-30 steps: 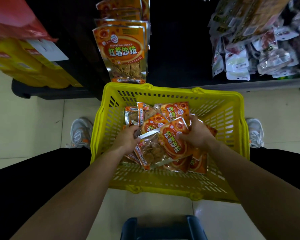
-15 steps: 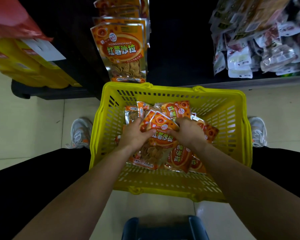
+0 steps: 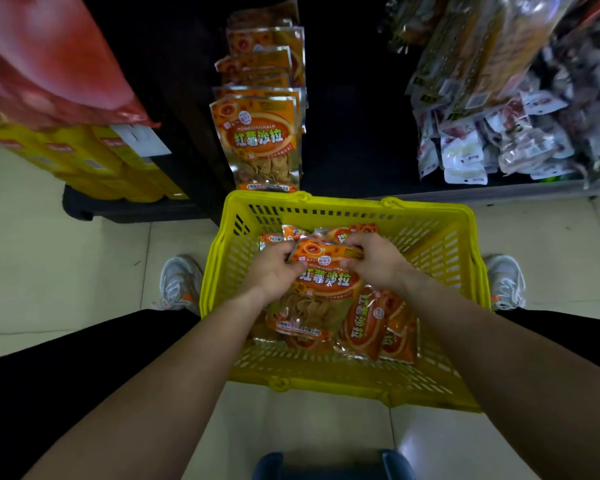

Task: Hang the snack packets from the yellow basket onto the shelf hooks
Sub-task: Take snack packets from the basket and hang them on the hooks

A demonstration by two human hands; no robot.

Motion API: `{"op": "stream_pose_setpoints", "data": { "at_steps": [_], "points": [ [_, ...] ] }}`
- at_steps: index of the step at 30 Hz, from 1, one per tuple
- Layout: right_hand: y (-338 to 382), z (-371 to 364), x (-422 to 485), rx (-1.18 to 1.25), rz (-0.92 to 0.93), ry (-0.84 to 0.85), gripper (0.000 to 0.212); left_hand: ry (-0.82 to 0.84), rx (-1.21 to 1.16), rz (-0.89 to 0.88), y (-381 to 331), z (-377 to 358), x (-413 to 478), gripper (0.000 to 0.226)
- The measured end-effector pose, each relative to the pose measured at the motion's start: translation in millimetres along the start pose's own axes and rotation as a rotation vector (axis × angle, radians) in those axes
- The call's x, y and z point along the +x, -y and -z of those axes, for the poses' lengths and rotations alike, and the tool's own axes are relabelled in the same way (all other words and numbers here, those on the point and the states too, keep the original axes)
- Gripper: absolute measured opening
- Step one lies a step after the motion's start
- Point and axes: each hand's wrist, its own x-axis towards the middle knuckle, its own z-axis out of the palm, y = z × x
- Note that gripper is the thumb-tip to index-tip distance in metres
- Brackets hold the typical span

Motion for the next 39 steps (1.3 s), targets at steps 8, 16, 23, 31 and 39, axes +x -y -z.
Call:
{"op": "stream_pose_setpoints", "data": {
  "at_steps": [8, 16, 23, 31, 39],
  "points": [
    [84.8, 86.9, -66.1, -0.062, 0.185, -0.066, 0.017, -0.053, 0.108, -0.19, -88.5, 60.3, -67.5, 0.017],
    [140.1, 170.8, -147.9, 0.298, 0.423, -0.306, 0.014, -0.069, -0.175, -0.431, -178.6, 123.9, -144.3, 0.019],
    [146.9, 174.0, -152.3, 0.616, 0.478, -0.46, 0.006, -0.083, -0.363, -0.497, -193.5, 115.3, -150.8, 0.017],
    [142.1, 185.2, -109.2, 0.583, 0.405, -0.519, 0.022, -0.173, -0.486, -0.477, -211.1, 100.1, -110.4, 0.009],
    [130.7, 199.2, -80.7, 0.551, 0.37, -0.601, 0.03, -0.171, -0.538, -0.415, -224.2, 93.3, -74.0, 0.014]
  ]
}}
